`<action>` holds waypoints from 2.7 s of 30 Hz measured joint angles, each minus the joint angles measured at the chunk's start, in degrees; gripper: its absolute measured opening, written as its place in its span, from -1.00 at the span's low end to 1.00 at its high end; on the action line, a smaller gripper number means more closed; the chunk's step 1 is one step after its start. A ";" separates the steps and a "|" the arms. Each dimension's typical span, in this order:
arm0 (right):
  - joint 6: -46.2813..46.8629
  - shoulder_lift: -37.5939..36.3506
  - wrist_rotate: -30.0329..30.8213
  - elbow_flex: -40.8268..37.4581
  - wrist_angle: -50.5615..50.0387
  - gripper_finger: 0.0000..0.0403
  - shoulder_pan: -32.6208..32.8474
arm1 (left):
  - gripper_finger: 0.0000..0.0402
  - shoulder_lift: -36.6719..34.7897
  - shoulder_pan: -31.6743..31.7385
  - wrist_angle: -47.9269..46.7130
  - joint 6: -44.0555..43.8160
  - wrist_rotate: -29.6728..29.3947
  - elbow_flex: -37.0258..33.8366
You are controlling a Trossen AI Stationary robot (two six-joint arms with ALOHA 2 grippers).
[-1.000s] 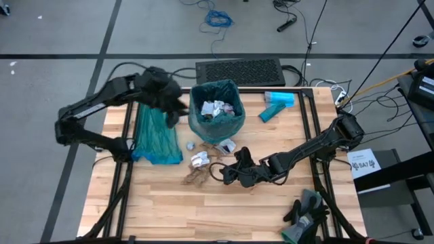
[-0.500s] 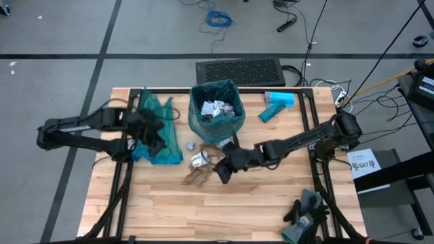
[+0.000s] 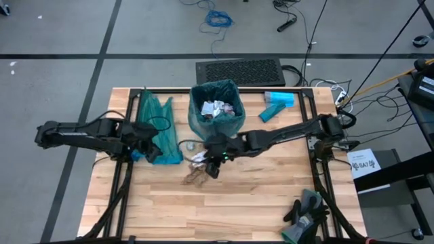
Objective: Place trash/remove bag and relplace
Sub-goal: Put the white paper into the blue trash bag inside the black trash bin
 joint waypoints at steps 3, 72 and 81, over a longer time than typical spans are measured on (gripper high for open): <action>-3.25 4.50 0.12 4.18 -2.51 -0.47 -0.14 | -0.32 0.00 0.00 -0.23 0.36 -0.19 -0.36; 11.57 9.23 7.88 17.53 -40.00 -1.00 8.01 | -0.32 0.02 0.02 3.92 5.09 0.04 -0.32; 14.47 -0.54 12.75 17.53 -37.23 -1.00 4.91 | -0.32 0.02 0.04 5.14 5.12 0.00 -0.30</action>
